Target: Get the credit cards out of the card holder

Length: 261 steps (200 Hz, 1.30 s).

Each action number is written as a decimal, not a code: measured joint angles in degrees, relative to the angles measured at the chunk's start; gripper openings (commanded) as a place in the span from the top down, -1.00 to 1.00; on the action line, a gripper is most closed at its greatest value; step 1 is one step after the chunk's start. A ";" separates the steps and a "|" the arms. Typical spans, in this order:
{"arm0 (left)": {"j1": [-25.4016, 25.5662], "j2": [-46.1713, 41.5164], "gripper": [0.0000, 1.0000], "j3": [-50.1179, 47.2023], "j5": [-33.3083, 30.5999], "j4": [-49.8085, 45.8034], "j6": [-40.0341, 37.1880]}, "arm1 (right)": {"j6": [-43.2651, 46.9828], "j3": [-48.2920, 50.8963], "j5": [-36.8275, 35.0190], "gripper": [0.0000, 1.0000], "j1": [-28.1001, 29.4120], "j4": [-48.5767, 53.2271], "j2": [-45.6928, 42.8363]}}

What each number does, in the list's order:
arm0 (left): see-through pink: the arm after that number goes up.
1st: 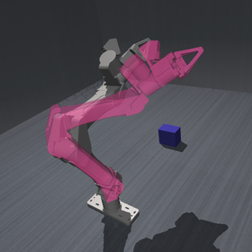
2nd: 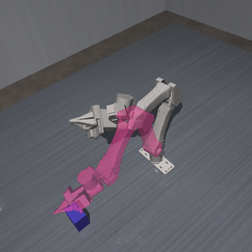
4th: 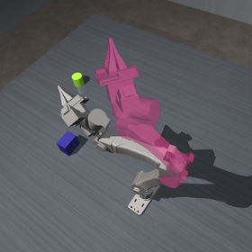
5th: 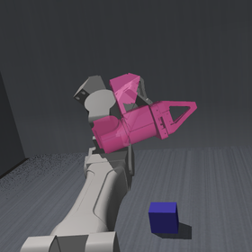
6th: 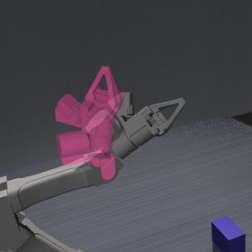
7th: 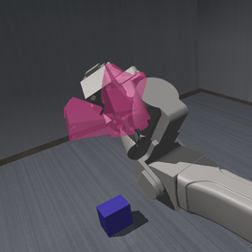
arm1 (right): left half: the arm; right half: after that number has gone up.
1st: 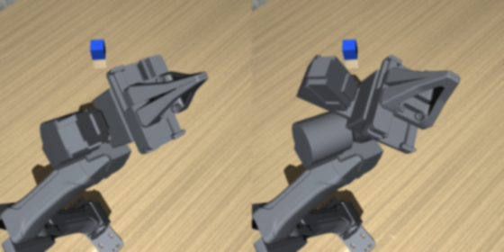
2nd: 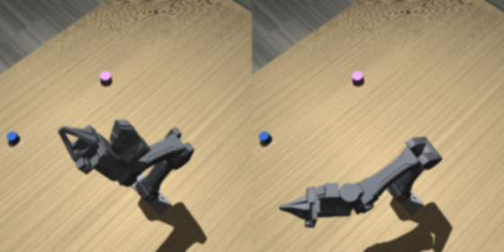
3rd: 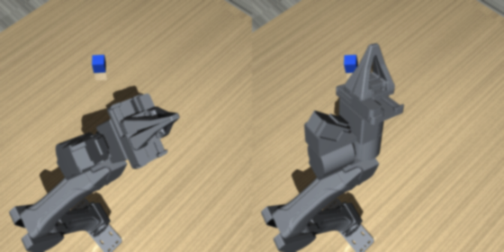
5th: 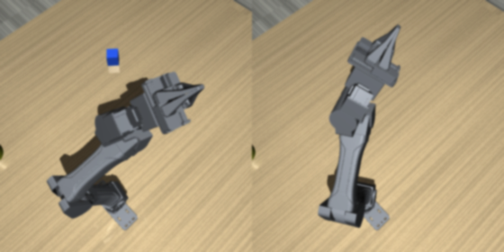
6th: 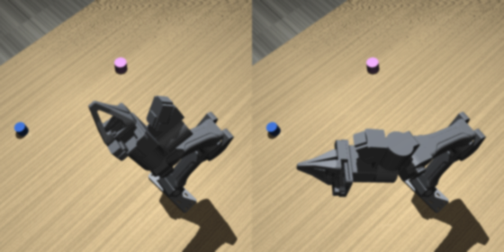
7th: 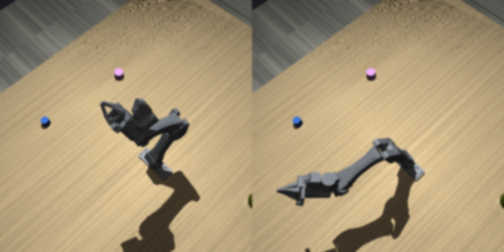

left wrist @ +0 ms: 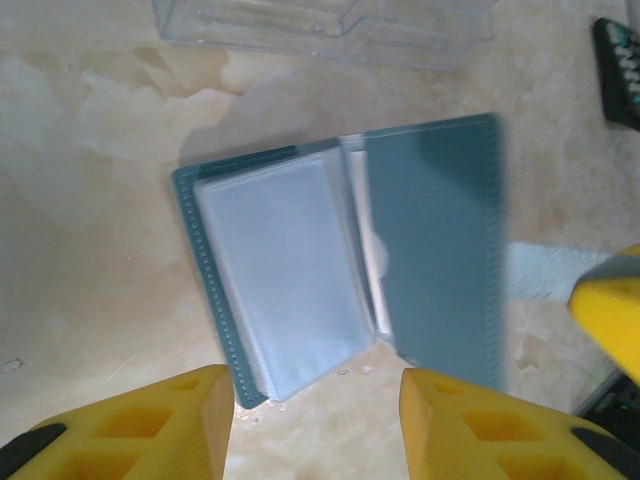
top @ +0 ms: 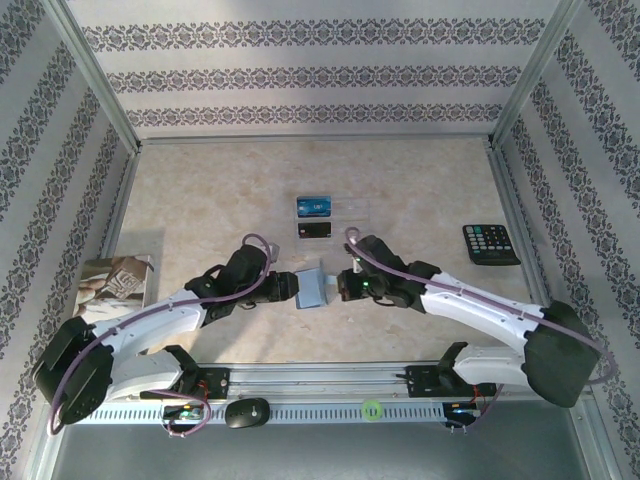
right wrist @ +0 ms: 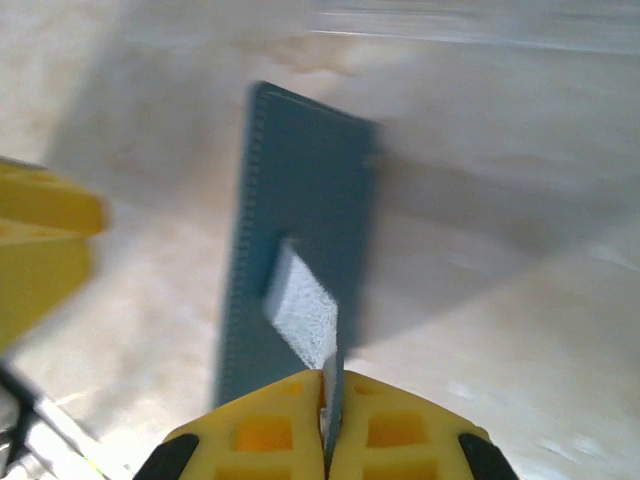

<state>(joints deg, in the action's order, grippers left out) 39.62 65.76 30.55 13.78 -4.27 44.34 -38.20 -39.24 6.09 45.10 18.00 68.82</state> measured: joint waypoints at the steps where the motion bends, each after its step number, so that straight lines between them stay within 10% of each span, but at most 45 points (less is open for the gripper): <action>1: 0.00 0.07 0.04 0.00 -0.02 0.00 -0.04 | -0.13 0.46 -0.37 1.00 -0.44 0.13 -0.26; 56: 0.00 4.50 0.05 0.11 -0.57 0.81 -1.20 | -2.82 8.90 -6.91 1.00 -7.08 3.08 5.05; 87: 0.00 6.01 0.04 0.22 -0.59 1.07 -1.57 | -3.65 8.66 -7.78 0.20 -7.08 2.86 4.83; 127: 0.00 6.36 0.02 1.27 -0.59 2.01 -2.16 | -2.19 7.56 -9.79 -0.14 -7.08 7.52 -3.50; 187: -0.07 6.08 -0.01 1.97 -2.58 2.05 -3.43 | 1.29 -3.96 -10.91 -0.18 -2.45 13.46 -14.93; 261: -5.99 -3.56 -0.05 -0.79 -4.90 0.31 -3.41 | 2.75 -12.48 -5.57 -0.18 4.74 6.97 12.35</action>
<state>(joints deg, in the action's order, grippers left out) 33.63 62.19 29.76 8.88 -3.97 40.93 -35.44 -51.72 0.51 49.84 24.97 81.17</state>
